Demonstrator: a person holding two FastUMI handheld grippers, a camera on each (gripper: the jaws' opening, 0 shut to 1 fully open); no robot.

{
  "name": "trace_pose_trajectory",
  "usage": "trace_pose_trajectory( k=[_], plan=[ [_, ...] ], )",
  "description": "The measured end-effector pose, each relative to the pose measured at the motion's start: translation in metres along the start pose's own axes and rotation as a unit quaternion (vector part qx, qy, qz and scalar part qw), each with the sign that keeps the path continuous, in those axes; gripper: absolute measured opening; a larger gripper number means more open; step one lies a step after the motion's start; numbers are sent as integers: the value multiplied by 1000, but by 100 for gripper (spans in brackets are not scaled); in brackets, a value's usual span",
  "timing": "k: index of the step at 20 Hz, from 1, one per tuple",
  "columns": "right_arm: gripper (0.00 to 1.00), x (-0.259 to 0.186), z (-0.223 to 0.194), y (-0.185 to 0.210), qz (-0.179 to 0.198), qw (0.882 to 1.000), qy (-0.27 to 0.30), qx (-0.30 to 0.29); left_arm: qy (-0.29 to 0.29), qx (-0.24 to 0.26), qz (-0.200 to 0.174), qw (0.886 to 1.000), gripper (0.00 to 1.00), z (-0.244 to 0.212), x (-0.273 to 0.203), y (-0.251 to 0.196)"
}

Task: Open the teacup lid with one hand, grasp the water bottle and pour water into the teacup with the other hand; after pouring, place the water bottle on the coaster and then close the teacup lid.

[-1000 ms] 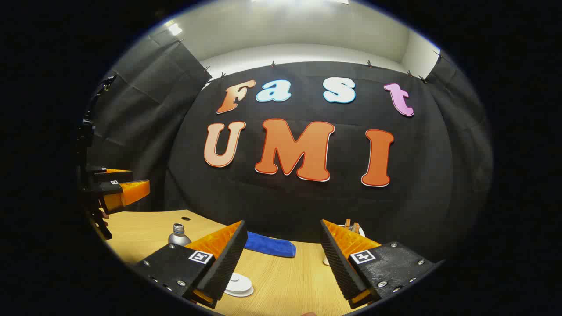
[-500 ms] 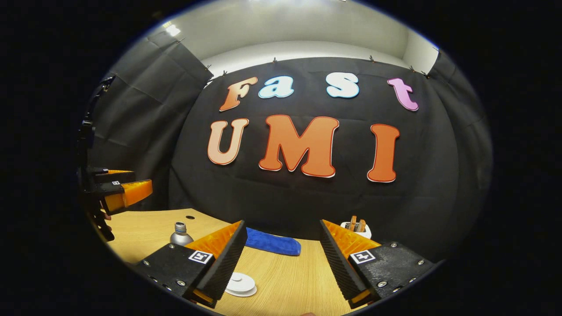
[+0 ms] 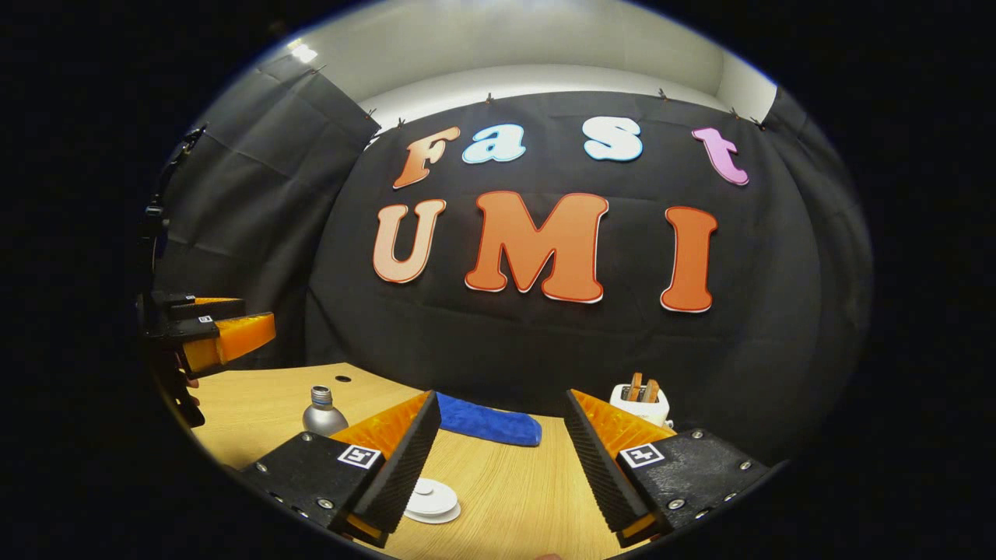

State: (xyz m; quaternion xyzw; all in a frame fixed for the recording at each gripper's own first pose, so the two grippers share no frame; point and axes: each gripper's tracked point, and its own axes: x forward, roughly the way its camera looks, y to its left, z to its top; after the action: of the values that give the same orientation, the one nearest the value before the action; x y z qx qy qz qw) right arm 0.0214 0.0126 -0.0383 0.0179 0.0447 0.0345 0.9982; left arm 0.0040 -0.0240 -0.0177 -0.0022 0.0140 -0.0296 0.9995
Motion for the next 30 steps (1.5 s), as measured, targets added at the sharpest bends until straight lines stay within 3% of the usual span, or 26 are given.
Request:
trace_pose_trajectory(
  k=[1, 4, 6, 10, 16, 22, 24, 25, 27, 30],
  plan=[
    [96, 2, -6, 7, 11, 1000, 7, 6, 4, 2, 0, 1000, 100, -5, 0, 1],
    [95, 10, -21, 16, 27, 999, 21, 14, 14, 8, -2, 1000, 94, -18, 2, -2],
    [96, 16, -38, 21, 32, 999, 38, 14, 17, 12, -10, 1000, 100, -24, 0, -7],
    [96, 25, -76, 42, 54, 994, 87, 25, 19, 13, -26, 999, 100, -34, -2, -19],
    [87, 37, -123, 62, 74, 988, 135, 12, 31, 34, -31, 998, 100, -48, -3, -20],
    [69, 46, -155, 81, 94, 981, 171, 3, 54, 24, -28, 998, 100, -68, -5, -14],
    [71, 49, -164, 84, 93, 980, 179, 7, 56, 24, -26, 998, 100, -70, -6, -12],
    [61, 50, -168, 84, 93, 978, 184, 10, 57, 25, -26, 998, 100, -72, -6, -12],
    [53, 51, -175, 91, 105, 975, 196, 24, 61, 24, -27, 998, 100, -76, -6, -12],
    [49, 55, -178, 91, 105, 975, 195, 23, 65, 25, -25, 997, 100, -80, -6, -10]
  ],
)
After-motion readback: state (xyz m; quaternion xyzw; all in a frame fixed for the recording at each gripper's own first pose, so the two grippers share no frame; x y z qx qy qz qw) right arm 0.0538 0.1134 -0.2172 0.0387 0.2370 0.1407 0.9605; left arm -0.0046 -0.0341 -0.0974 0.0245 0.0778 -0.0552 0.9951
